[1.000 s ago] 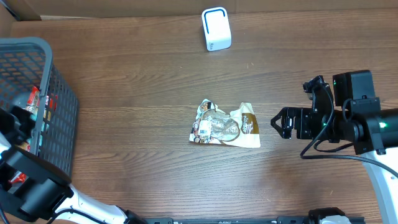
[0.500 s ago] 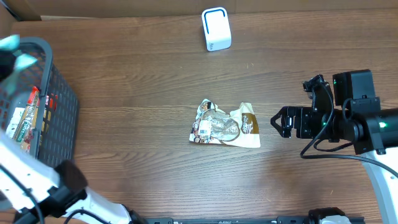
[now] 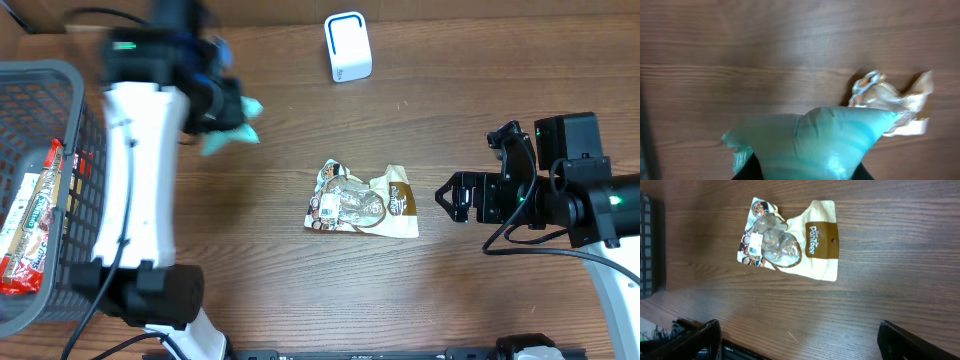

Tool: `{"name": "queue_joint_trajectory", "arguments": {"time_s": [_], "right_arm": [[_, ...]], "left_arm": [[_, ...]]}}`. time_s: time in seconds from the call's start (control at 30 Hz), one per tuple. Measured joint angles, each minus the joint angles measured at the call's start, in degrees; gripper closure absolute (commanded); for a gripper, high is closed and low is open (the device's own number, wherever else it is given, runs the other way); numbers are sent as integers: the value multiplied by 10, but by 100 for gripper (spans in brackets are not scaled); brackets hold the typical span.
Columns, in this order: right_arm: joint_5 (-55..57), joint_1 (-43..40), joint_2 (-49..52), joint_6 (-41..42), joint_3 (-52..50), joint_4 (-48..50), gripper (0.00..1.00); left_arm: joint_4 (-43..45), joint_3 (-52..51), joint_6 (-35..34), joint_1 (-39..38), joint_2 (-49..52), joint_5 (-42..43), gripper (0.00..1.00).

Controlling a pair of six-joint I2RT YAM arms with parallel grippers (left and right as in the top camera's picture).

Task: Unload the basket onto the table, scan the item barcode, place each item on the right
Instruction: 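Carry the teal packet out and set it left of the pouch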

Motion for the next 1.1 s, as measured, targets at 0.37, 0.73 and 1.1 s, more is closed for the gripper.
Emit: {"name": "queue_joint_trajectory", "arguments": {"time_s": [0.37, 0.73, 1.1], "right_arm": [[0, 0, 0, 0, 0, 1, 0], [0, 0, 0, 0, 0, 6, 0], [0, 0, 0, 0, 0, 7, 0]], "left_arm": [[184, -270, -39, -53, 3, -55, 1], [155, -216, -41, -53, 2, -57, 96], [242, -272, -51, -52, 2, -57, 96]]}}
